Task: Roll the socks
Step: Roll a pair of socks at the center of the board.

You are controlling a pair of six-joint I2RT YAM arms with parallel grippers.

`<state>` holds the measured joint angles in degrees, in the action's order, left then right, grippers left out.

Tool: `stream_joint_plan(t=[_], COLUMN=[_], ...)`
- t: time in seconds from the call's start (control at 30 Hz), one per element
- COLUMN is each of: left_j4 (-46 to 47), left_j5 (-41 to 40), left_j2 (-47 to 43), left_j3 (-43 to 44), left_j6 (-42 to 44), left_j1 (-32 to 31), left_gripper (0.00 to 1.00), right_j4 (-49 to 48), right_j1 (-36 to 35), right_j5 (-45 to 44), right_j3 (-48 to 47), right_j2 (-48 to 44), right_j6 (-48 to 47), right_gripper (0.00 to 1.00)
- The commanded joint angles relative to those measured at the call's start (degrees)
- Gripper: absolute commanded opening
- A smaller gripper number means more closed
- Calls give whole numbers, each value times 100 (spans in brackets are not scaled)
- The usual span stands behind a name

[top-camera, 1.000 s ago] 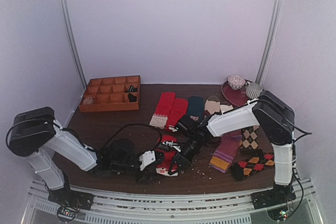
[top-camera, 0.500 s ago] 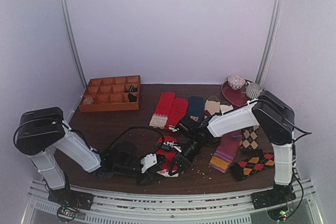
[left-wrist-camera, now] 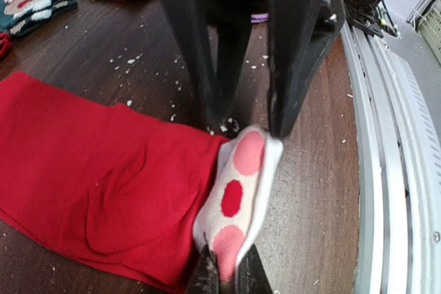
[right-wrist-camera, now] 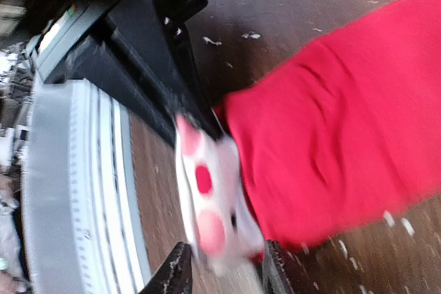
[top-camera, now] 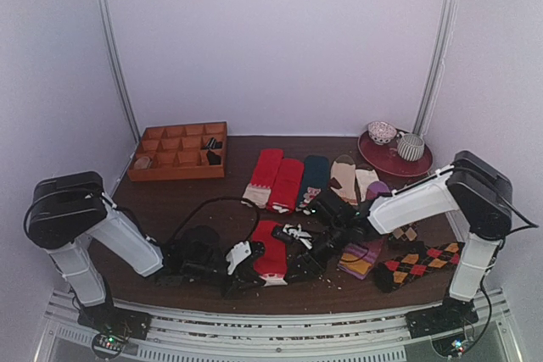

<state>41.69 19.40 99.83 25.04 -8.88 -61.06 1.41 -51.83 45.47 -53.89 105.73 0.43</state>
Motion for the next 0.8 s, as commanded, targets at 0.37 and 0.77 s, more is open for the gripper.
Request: stream_joint_plan(t=[0.37, 0.77], left_j4=[-1528, -1598], left_j5=[896, 906], left_j2=[801, 874], left_j3=[-53, -45], left_j6=[-1414, -1357], left_j1=[299, 340], left_gripper=[0, 0], right_j4=[-3377, -2611], right_j1=[-1265, -1329], right_j5=[-3233, -2865], right_j3=[2096, 1486], right_j2=[-1475, -689], right_j6=[-2428, -2464], right_gripper=[46, 43])
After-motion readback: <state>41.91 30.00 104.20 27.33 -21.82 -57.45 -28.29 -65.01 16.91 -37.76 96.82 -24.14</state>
